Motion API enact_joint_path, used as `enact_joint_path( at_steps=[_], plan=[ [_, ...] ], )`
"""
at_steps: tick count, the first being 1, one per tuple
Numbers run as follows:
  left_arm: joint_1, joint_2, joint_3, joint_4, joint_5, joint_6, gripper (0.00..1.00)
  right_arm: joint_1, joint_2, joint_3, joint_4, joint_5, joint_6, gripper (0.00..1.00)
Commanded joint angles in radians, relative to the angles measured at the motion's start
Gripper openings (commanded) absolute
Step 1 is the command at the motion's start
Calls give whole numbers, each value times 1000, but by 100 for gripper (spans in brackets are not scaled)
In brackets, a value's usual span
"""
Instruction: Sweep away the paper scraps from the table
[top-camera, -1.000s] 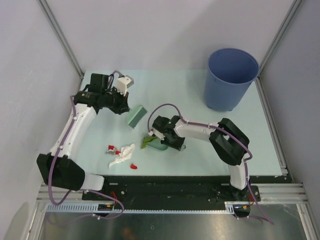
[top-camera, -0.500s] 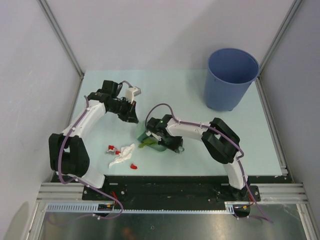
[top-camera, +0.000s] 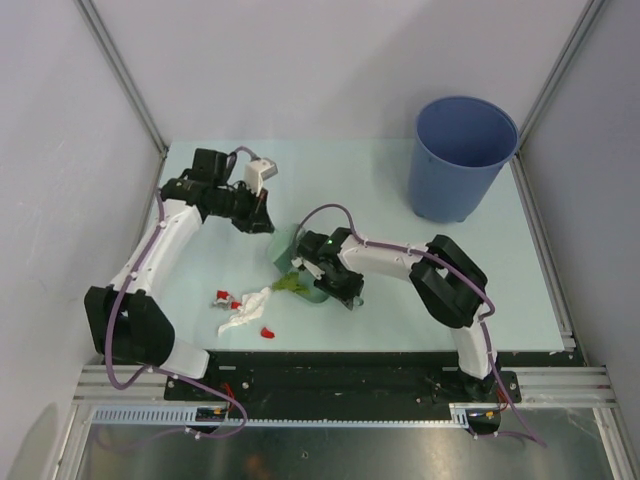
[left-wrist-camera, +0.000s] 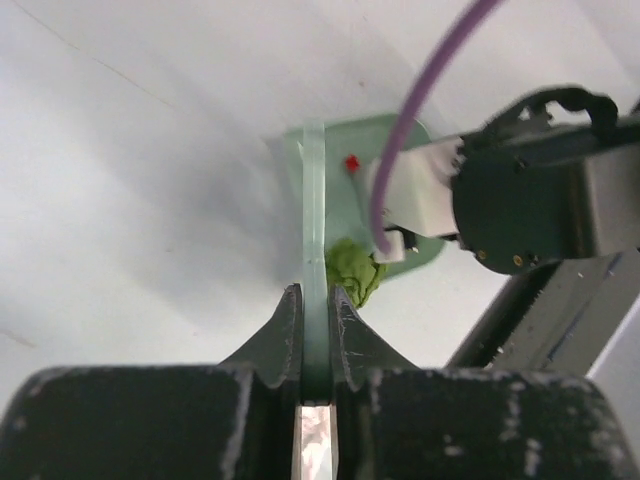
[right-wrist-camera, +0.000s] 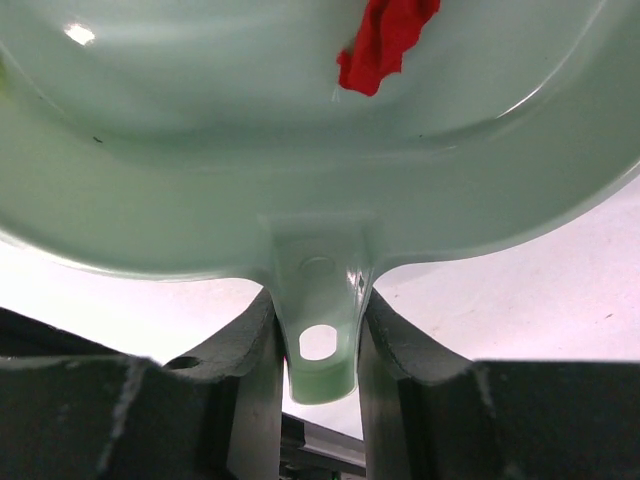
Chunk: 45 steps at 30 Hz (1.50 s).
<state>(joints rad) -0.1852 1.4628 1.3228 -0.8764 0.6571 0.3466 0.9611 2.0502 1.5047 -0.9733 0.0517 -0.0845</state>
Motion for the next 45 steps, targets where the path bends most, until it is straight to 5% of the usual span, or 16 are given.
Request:
enact_joint_path(
  at_steps=[1,14,23,30,37,45],
  plan=[
    [23,-27,134,-1,-56,-4,0,31,-58,-54,25,-1,9,0],
    [89,-122,133,-3,-140,32,0,27,-64,-58,41,-16,20,0],
    [141,16,127,10,-402,-12,0,36,-12,-9,-97,54,65,0],
    [104,106,24,11,-144,3,0,44,74,122,-142,60,63,0],
    [49,0,10,-39,161,31,0,12,159,235,-102,11,42,0],
    [39,-107,67,-62,58,31,0,-12,19,126,39,-116,37,0]
  ],
)
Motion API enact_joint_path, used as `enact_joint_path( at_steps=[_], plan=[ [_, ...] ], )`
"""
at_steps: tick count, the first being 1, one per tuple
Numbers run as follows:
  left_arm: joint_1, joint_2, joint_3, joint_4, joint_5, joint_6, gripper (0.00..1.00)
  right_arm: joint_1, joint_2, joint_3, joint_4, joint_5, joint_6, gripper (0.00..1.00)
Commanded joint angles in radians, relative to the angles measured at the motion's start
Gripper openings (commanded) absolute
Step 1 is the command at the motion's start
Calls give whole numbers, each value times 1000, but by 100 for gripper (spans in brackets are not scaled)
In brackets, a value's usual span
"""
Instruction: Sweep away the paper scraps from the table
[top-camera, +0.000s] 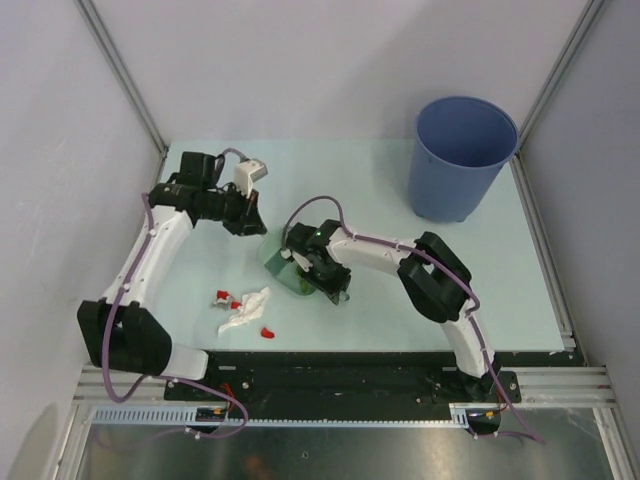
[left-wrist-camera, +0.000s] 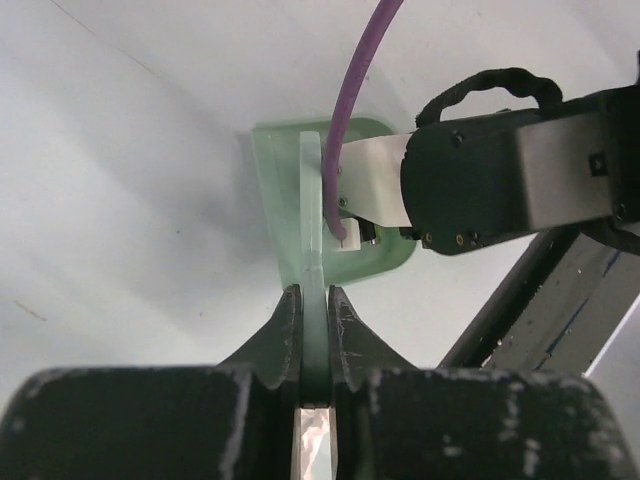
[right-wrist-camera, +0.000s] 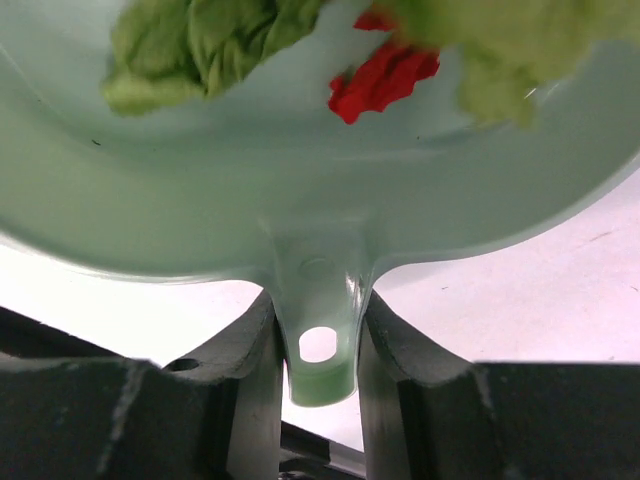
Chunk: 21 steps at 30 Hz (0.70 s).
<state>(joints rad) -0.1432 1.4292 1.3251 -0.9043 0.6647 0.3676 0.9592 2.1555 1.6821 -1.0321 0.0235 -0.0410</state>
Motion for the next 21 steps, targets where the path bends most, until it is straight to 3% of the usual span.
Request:
enact_joint_path(
  at_steps=[1,6,11,13,21],
  plan=[
    [-2,-76,94,-33,23,10,0,-8,-101,-70,122,-97,-7,0],
    [7,-64,166,-28,-189,-1,0,-2,-206,-159,147,-93,6,0],
    [82,-53,218,-12,-310,2,0,7,-285,-145,52,18,36,0],
    [96,-46,198,7,-378,14,0,4,-327,-116,-11,67,36,0],
    [100,-53,71,31,-412,50,0,-88,-376,195,-290,278,-6,0]
  ],
)
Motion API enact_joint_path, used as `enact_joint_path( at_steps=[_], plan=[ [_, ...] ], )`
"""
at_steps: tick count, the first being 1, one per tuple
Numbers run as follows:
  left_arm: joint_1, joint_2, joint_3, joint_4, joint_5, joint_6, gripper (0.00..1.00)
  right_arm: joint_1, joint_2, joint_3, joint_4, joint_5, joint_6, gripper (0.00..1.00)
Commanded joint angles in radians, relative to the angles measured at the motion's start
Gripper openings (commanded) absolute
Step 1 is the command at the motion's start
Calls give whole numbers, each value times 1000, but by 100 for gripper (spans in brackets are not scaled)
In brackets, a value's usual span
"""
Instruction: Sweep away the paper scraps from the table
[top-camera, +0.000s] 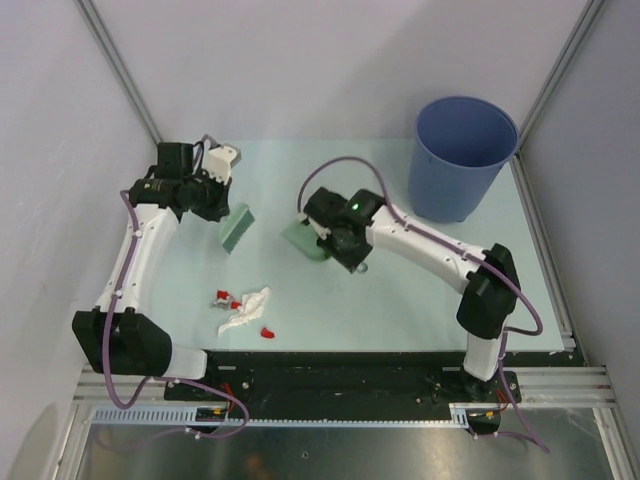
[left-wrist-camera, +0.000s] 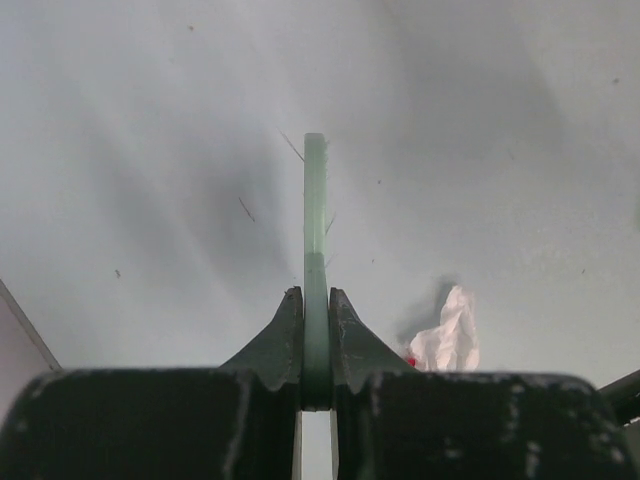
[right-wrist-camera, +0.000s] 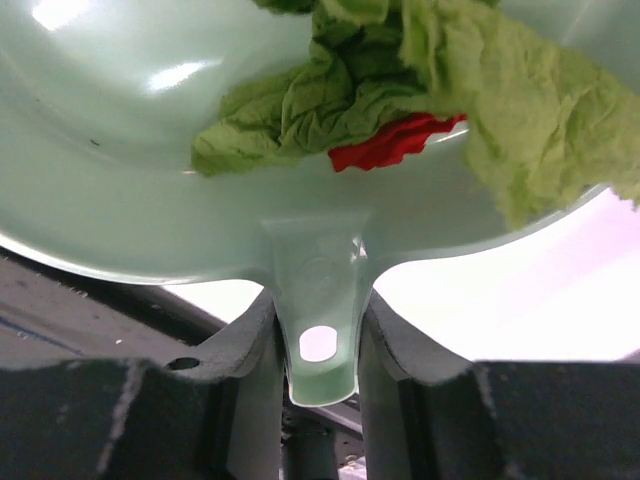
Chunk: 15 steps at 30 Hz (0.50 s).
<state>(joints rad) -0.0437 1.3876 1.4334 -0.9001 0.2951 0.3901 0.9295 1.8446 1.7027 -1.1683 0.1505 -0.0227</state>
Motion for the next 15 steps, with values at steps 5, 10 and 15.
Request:
enact_joint_path(
  at_steps=[5,10,15],
  plan=[
    [1,-48,-62,32,-24,29,0,-208,-51,437,-235,297,-85,0],
    [1,-76,-94,32,-24,39,0,-374,-47,568,-183,599,-284,0],
    [1,-94,-125,32,-34,55,0,-524,-186,367,328,901,-726,0]
  ],
)
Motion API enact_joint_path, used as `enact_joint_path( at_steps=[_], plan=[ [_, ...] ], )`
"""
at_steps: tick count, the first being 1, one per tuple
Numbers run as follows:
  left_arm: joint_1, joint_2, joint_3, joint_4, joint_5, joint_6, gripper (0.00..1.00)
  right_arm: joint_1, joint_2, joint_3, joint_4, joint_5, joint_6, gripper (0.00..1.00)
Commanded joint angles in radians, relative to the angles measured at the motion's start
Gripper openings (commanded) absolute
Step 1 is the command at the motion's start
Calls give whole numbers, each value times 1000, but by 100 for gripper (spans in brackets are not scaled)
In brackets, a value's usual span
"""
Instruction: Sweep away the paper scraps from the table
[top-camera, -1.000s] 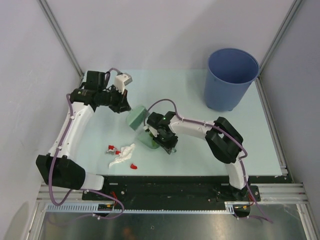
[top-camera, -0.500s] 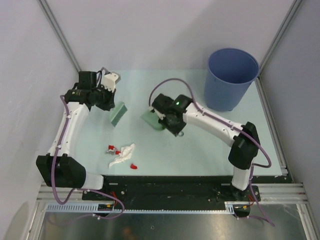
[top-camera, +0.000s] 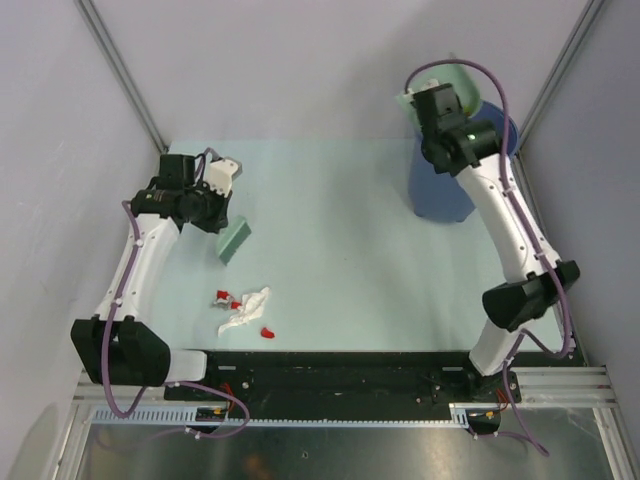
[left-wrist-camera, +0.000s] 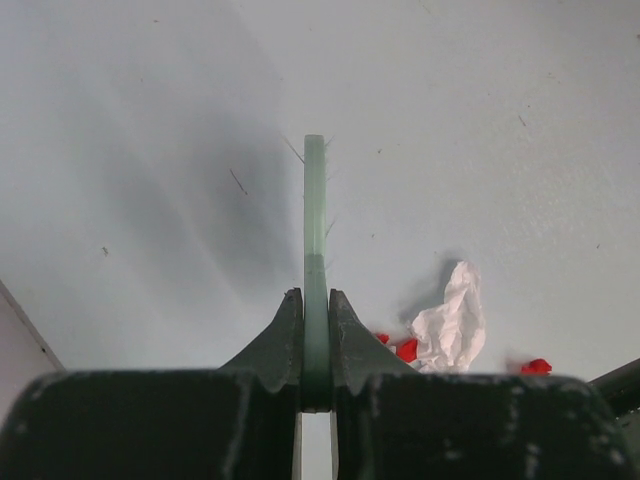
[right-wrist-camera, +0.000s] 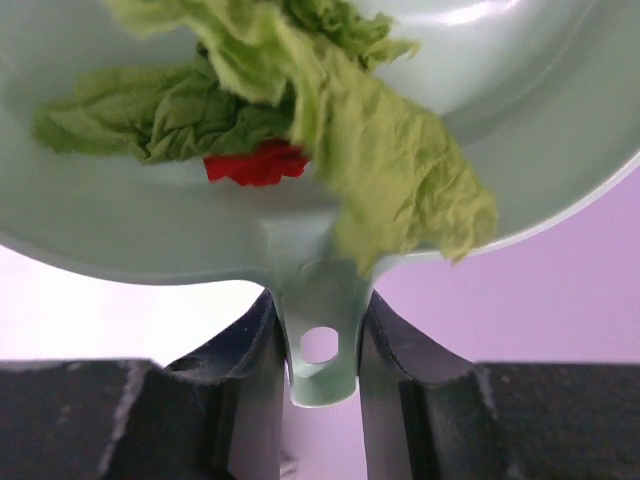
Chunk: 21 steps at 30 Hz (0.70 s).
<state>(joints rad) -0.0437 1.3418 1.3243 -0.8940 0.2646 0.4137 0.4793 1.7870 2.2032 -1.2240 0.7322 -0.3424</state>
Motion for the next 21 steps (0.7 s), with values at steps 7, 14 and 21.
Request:
enact_joint_path(
  at_steps=[7,14,21],
  plan=[
    [-1,-62,-22,24,19,30,0,-243,-356,-821,1500,46,-1579,0],
    [-1,-62,-27,24,24,33,0,-378,-351,-843,1534,-117,-1661,0],
    [1,-67,-8,24,24,34,0,-436,-279,-856,1515,-197,-1638,0]
  ],
)
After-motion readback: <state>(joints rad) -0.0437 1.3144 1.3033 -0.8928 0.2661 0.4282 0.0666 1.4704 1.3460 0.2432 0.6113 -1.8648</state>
